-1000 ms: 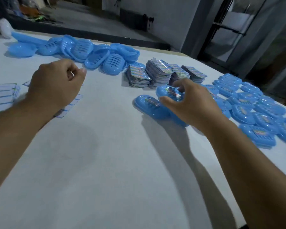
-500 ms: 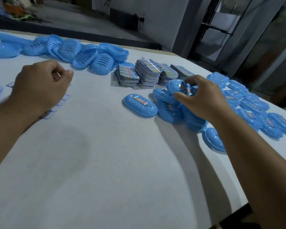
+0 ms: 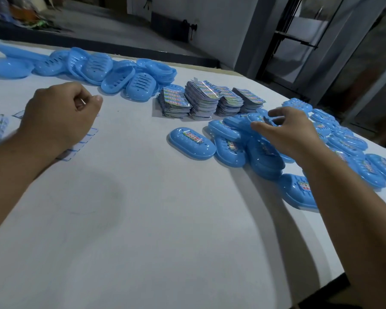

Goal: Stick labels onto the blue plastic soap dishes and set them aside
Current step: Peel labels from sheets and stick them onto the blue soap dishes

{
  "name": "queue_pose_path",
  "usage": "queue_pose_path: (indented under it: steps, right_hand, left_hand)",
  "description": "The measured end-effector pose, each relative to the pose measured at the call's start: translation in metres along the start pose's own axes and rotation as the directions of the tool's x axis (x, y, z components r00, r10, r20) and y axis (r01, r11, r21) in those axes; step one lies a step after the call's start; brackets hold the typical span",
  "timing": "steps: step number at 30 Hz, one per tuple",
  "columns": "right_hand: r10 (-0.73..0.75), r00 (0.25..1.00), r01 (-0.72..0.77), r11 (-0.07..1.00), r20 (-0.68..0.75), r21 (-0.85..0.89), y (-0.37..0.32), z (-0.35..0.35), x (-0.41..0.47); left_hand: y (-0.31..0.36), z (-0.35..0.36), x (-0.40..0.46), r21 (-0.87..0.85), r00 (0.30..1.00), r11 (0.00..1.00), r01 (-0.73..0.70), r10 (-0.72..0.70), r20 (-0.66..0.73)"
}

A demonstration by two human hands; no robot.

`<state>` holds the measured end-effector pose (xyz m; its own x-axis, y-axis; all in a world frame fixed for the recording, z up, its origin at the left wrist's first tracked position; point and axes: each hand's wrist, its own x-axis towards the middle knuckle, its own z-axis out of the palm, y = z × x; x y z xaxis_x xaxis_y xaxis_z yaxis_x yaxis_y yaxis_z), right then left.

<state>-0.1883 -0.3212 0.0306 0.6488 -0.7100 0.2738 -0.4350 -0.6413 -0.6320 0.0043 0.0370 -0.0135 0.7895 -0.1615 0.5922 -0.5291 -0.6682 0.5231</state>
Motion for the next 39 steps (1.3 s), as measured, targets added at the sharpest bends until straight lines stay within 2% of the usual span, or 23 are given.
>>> queue_pose_path:
  steps: [5, 8, 10, 13, 16, 21, 24, 26, 32, 39]
  right_hand:
    - [0.017, 1.0, -0.016, 0.999, 0.02, -0.034, 0.002, 0.003, -0.003]
    - [0.001, 1.0, -0.002, 0.993, -0.009, -0.118, -0.008, 0.005, -0.006]
    - [-0.066, 0.996, 0.055, 0.982, -0.054, -0.179, -0.023, 0.011, -0.008]
    - [-0.199, 0.978, 0.19, 0.974, -0.066, -0.123, -0.056, 0.032, -0.011]
    - [-0.303, 0.952, 0.305, 0.951, 0.039, -0.048, -0.095, 0.067, -0.017]
    - [-0.44, 0.86, 0.453, 0.891, 0.259, 0.009, -0.148, 0.131, -0.028]
    - [-0.45, 0.819, 0.468, 0.883, 0.356, 0.039, -0.171, 0.16, -0.031]
    - [-0.459, 0.807, 0.475, 0.878, 0.372, 0.054, -0.181, 0.174, -0.032]
    - [-0.498, 0.808, 0.496, 0.863, 0.314, 0.093, -0.177, 0.197, -0.038]
    - [-0.499, 0.817, 0.465, 0.866, 0.29, 0.183, -0.174, 0.202, -0.037]
  left_hand:
    - [0.001, 0.0, 0.001, -0.001, 1.0, 1.0, -0.004, 0.004, 0.004]
    - [0.004, 0.0, 0.001, 0.002, 1.0, 1.0, -0.011, 0.011, 0.001]
    - [0.006, 0.0, 0.001, 0.016, 1.0, 1.0, -0.013, 0.013, 0.005]
    - [0.006, -0.001, 0.001, 0.027, 1.0, 1.0, -0.003, 0.003, 0.014]
    - [0.004, -0.002, 0.001, 0.035, 0.999, 0.999, 0.023, -0.024, 0.035]
    - [-0.001, -0.004, 0.004, 0.118, 0.993, 0.99, 0.078, -0.087, 0.076]
    - [-0.009, -0.008, 0.008, 0.189, 0.989, 0.975, 0.115, -0.13, 0.069]
    - [-0.015, -0.01, 0.01, 0.221, 0.987, 0.966, 0.137, -0.152, 0.052]
    - [-0.029, -0.016, 0.014, 0.252, 0.976, 0.945, 0.206, -0.216, 0.009]
    - [-0.03, -0.012, 0.013, 0.248, 0.978, 0.947, 0.205, -0.21, -0.004]
